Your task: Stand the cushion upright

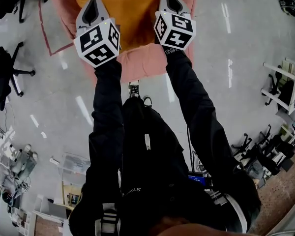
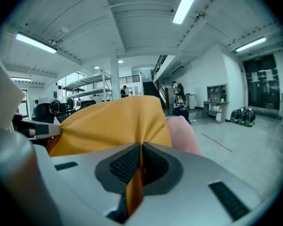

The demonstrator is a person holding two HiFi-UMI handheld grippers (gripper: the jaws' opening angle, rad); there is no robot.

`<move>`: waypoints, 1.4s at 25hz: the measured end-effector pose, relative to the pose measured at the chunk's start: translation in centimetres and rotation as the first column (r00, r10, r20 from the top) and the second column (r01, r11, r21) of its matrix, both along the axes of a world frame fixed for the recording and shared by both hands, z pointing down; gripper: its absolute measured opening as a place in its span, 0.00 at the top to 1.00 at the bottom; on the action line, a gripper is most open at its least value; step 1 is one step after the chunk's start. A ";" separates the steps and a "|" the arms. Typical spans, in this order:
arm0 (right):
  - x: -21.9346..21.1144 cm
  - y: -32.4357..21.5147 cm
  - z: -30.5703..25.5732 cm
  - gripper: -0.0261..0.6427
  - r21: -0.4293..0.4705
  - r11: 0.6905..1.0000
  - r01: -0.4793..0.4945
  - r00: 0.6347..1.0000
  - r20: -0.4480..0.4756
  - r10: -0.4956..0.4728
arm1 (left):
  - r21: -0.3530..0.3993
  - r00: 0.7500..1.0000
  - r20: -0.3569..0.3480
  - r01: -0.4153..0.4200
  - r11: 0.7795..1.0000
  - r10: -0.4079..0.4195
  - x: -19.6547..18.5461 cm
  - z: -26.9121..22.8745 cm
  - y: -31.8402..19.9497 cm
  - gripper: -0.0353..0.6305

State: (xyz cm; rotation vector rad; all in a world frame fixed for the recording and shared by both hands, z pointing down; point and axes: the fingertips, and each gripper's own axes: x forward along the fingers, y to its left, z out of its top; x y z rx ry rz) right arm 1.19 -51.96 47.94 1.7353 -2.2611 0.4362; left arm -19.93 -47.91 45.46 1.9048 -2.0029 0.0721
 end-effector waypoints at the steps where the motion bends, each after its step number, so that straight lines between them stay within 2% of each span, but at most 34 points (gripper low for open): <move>1: -0.2 -0.6 0.1 0.93 0.005 1.000 0.002 1.000 0.002 -0.002 | 0.006 1.000 0.000 0.004 1.000 -0.004 -0.3 0.2 -0.6 0.94; 5: -0.8 -2.6 2.5 0.93 -0.020 1.000 0.015 1.000 -0.017 -0.016 | -0.024 1.000 -0.009 0.002 1.000 -0.002 -0.8 3.1 -2.5 0.94; 12: -0.5 -1.6 10.5 0.93 -0.184 0.982 0.037 0.996 -0.077 -0.052 | -0.189 0.999 -0.032 -0.034 0.981 0.028 -0.8 11.8 -1.5 0.94; 15: 0.3 -0.7 13.6 0.93 -0.260 0.965 0.047 0.993 -0.090 -0.073 | -0.250 0.998 -0.036 -0.061 0.966 0.053 -0.1 14.5 -0.6 0.94; 18: 0.9 0.4 15.9 0.92 -0.333 0.940 0.077 0.985 -0.120 -0.123 | -0.323 0.995 -0.057 -0.094 0.942 0.080 0.3 16.9 0.4 0.94; 21: 1.6 1.0 17.2 0.87 -0.384 0.920 0.074 0.986 -0.107 -0.124 | -0.386 0.993 -0.073 -0.111 0.916 0.089 0.4 19.0 1.3 0.92; 23: 2.2 1.2 16.8 0.85 -0.384 0.921 0.063 0.991 -0.083 -0.102 | -0.398 0.992 -0.081 -0.126 0.909 0.102 0.4 19.4 1.8 0.90; 26: 2.7 1.7 14.9 0.82 -0.350 0.935 0.061 0.994 -0.064 -0.089 | -0.392 0.991 -0.068 -0.130 0.911 0.112 -0.1 18.4 2.6 0.90; 30: 3.1 3.9 11.1 0.83 -0.294 0.953 0.074 0.994 -0.050 -0.092 | -0.355 0.996 -0.041 -0.091 0.931 0.082 -0.8 15.4 4.5 0.90; 35: 2.8 8.7 4.8 0.91 -0.209 0.973 0.094 0.995 -0.015 -0.100 | -0.294 0.998 -0.018 -0.070 0.953 0.067 -0.4 9.3 8.7 0.91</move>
